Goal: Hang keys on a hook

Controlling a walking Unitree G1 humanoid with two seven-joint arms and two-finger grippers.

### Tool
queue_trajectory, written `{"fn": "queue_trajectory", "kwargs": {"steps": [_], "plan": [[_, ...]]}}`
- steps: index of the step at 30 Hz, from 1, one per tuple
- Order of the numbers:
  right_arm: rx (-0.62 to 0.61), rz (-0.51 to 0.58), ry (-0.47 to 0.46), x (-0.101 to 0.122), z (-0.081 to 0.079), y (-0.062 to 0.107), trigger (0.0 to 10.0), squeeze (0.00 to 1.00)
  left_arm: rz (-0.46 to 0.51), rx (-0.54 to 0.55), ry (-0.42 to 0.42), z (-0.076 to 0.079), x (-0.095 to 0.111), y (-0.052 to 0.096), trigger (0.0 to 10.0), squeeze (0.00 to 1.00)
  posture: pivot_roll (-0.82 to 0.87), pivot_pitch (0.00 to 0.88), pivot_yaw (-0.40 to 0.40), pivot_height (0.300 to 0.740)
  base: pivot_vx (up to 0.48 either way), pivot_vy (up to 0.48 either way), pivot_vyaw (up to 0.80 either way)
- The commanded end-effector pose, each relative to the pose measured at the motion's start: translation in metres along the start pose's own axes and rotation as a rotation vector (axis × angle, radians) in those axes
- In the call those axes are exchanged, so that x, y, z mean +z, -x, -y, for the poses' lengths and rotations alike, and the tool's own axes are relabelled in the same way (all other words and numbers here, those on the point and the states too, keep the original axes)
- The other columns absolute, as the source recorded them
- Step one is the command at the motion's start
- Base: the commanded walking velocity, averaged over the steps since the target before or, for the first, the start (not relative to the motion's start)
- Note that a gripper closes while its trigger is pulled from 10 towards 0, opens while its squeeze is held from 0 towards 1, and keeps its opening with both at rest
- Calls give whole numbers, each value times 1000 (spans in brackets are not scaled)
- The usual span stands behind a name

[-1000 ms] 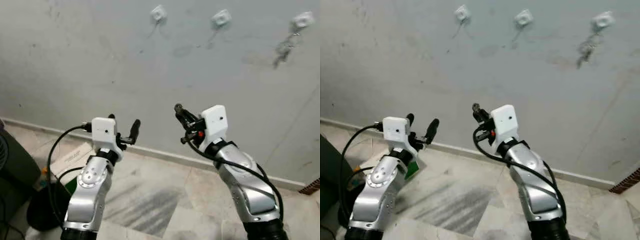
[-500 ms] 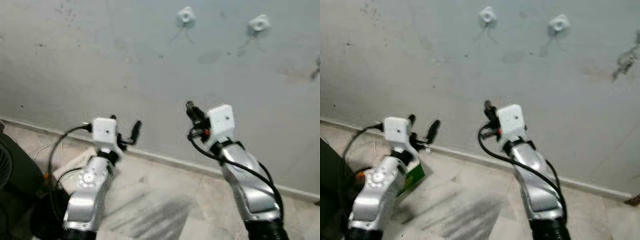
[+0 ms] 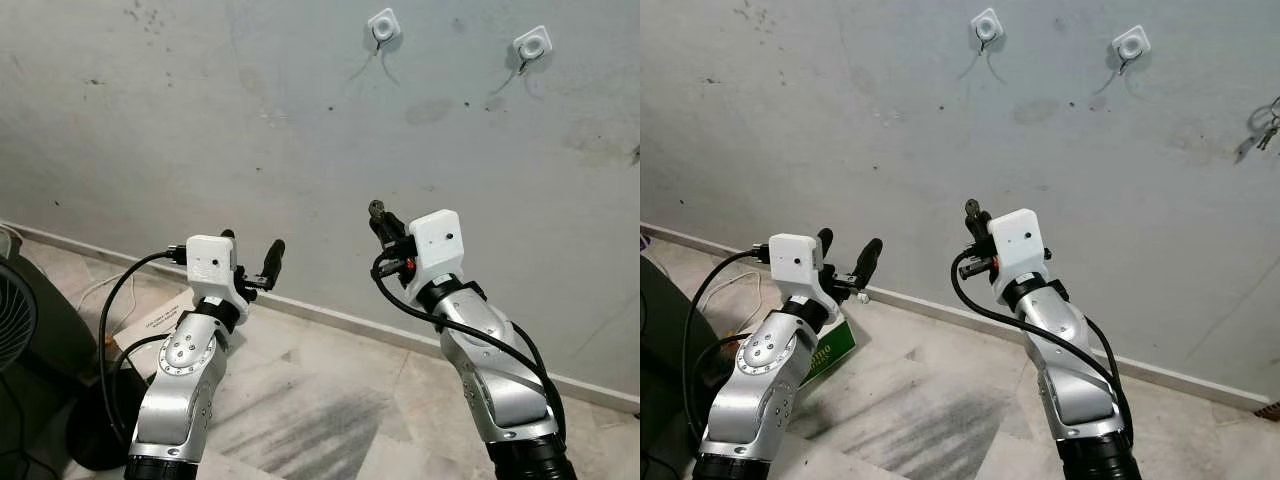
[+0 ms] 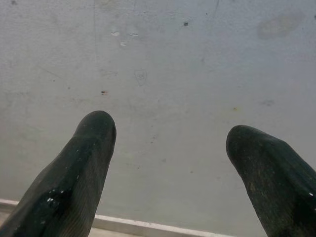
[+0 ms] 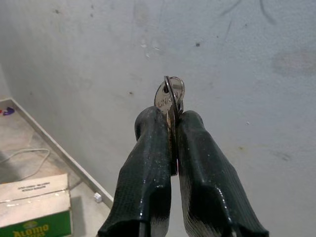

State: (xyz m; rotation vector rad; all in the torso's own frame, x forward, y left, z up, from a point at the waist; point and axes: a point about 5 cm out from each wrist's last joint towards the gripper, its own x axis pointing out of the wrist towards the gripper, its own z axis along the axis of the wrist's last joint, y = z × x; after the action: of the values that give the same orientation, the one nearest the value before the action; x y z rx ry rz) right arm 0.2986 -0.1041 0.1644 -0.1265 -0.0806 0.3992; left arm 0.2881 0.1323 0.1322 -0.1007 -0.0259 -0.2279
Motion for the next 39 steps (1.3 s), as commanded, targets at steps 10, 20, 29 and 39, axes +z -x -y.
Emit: {"fn": "queue_trajectory", "kwargs": {"steps": [10, 20, 29, 39], "plan": [[-26, 23, 42, 4, 5, 0, 10000, 0, -3, -4, 7, 0, 0, 1, 10000, 0, -47, 83, 38, 740, 0, -355, 0], [-51, 46, 37, 7, 8, 2, 10000, 0, 1, 1, 19, -1, 0, 1, 10000, 0, -47, 78, 40, 740, 0, 0, 0], [-59, 38, 33, 8, 8, 2, 10000, 0, 10, 1, 30, -1, 1, 1, 10000, 0, -50, 78, 42, 740, 0, 0, -267], [-62, 43, 37, 9, 9, 2, 10000, 0, 20, -12, 58, -1, 3, 1, 10000, 0, -54, 81, 40, 740, 0, 0, -800]]}}
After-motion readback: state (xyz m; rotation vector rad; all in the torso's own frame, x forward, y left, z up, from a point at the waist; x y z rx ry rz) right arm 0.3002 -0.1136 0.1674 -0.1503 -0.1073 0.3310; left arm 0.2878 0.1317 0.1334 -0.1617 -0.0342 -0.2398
